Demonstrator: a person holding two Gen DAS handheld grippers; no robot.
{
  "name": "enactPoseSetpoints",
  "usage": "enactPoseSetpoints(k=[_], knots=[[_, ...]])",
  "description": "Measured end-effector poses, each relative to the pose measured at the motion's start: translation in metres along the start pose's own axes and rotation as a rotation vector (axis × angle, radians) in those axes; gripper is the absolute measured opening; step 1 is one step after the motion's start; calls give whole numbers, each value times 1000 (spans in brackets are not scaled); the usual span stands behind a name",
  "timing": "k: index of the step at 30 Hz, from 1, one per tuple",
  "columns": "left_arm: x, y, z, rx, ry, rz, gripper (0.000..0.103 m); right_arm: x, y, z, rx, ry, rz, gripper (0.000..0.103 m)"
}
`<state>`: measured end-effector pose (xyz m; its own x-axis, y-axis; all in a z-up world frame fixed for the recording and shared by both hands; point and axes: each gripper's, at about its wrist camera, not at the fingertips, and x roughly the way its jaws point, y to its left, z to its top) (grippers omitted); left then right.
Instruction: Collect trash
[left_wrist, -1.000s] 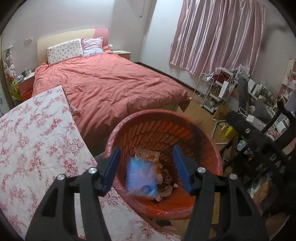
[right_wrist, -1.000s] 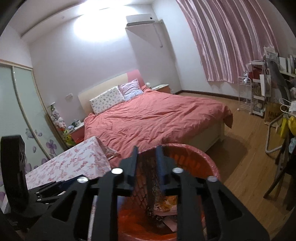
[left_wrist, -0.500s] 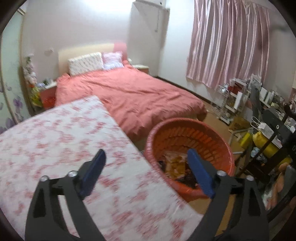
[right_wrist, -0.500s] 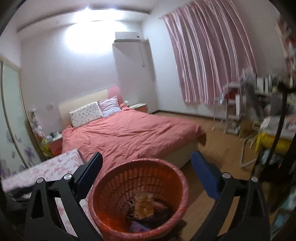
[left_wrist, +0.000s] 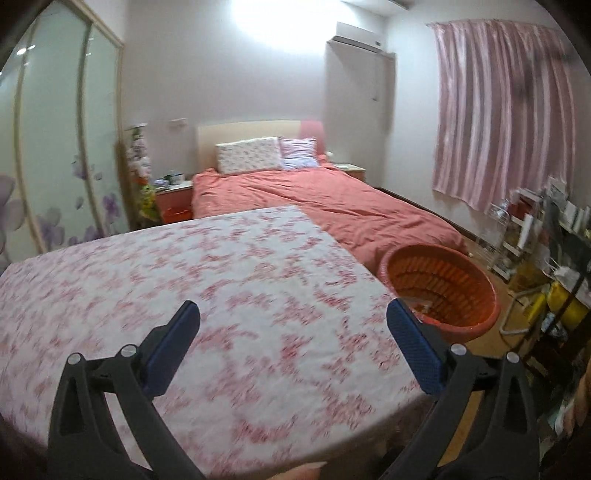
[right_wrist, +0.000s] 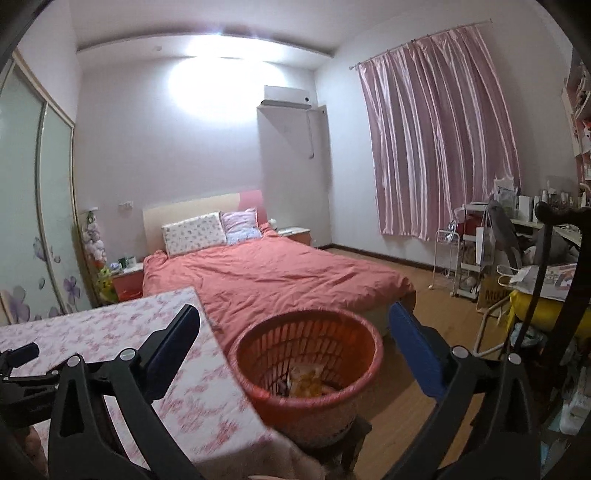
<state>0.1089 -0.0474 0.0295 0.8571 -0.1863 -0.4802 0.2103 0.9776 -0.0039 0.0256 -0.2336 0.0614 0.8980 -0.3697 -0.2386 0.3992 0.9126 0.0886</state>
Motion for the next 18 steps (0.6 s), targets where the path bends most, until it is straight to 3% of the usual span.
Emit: enactPoseSetpoints(k=[10, 18], knots=[[-47, 13, -27, -48, -46, 112, 99, -17, 27, -22, -75, 95, -42, 101], [-60, 21, -44, -93, -21, 132, 99, -31, 35, -35, -71, 147, -51, 101]])
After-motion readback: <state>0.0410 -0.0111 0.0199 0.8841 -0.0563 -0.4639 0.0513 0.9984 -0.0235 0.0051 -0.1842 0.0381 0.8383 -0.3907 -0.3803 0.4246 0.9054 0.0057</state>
